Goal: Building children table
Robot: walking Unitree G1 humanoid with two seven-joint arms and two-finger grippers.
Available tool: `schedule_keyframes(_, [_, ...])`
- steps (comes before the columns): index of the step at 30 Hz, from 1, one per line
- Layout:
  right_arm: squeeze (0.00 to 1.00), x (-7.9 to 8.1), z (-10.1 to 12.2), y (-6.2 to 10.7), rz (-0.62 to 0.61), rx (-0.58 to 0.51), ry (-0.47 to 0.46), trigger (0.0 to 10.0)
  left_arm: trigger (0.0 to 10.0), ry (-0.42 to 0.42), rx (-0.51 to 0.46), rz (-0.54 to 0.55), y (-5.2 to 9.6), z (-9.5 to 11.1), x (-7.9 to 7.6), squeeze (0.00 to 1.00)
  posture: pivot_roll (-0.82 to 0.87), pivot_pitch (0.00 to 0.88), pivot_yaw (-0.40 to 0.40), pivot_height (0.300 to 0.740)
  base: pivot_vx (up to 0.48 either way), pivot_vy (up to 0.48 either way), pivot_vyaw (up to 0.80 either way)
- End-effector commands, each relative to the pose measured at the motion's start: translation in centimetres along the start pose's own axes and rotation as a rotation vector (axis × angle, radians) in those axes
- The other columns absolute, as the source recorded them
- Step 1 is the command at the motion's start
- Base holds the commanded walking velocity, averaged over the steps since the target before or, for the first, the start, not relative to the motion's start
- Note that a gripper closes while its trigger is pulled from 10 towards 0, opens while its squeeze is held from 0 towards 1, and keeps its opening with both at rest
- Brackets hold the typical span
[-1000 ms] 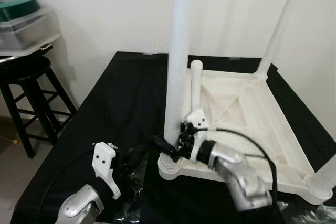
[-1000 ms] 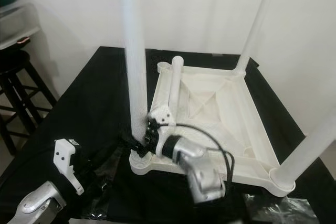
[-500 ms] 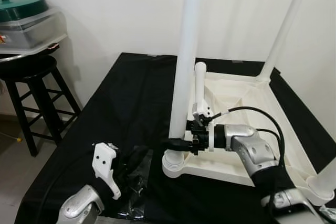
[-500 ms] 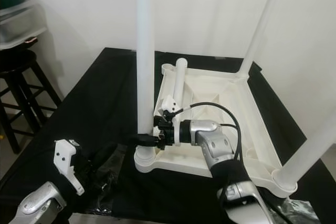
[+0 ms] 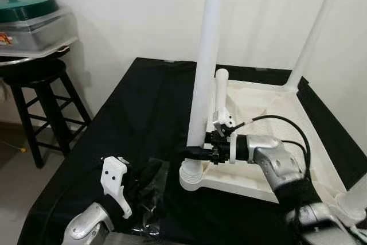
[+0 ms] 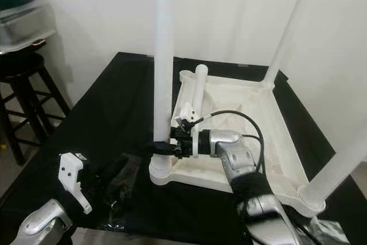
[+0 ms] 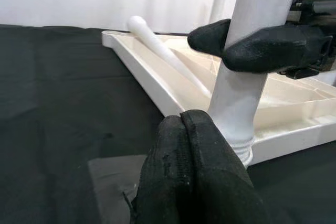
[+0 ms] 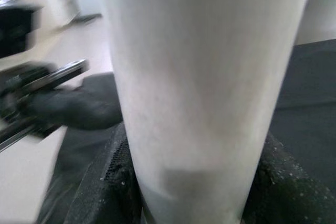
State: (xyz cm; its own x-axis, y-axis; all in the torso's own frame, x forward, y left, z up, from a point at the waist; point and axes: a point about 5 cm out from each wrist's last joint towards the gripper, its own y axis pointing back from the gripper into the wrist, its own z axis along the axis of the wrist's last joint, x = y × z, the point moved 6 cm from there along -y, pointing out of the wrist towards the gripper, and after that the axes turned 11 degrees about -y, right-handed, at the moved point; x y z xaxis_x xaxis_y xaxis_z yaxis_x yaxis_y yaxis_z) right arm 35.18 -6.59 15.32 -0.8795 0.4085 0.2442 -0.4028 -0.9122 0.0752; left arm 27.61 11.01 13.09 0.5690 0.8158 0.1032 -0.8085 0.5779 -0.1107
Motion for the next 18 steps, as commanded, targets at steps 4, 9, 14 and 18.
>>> schedule_keyframes(4, [0.0, -0.6, -5.7, -0.9, -0.612, -0.166, -0.314, 0.0, 10.0, -0.001, 0.007, -0.017, 0.3, 0.2, 0.0, 0.0, 0.06, 0.033, -0.046, 0.74, 0.0, 0.0, 0.0])
schedule_keyframes(9, [0.0, 2.0, -4.8, -3.1, -0.461, -0.143, -0.269, 0.0, 10.0, -0.004, 0.018, -0.025, 0.5, 0.0, 0.3, 0.0, 0.04, 0.017, -0.014, 0.74, 0.0, 0.0, 0.0])
schedule_keyframes(14, [0.0, 1.7, -5.5, -3.1, -0.431, -0.075, -0.252, 0.0, 10.0, -0.002, 0.024, -0.039, 0.4, -0.1, 0.3, 0.0, 0.06, 0.013, -0.018, 0.74, 0.0, 0.0, 0.0])
schedule_keyframes(18, [0.0, 1.9, -5.1, -3.2, -0.439, -0.061, -0.217, 7.7, 10.0, -0.02, 0.032, -0.026, 0.6, -0.1, 0.4, 0.0, 0.07, 0.01, -0.018, 0.74, 0.0, 0.0, 0.0])
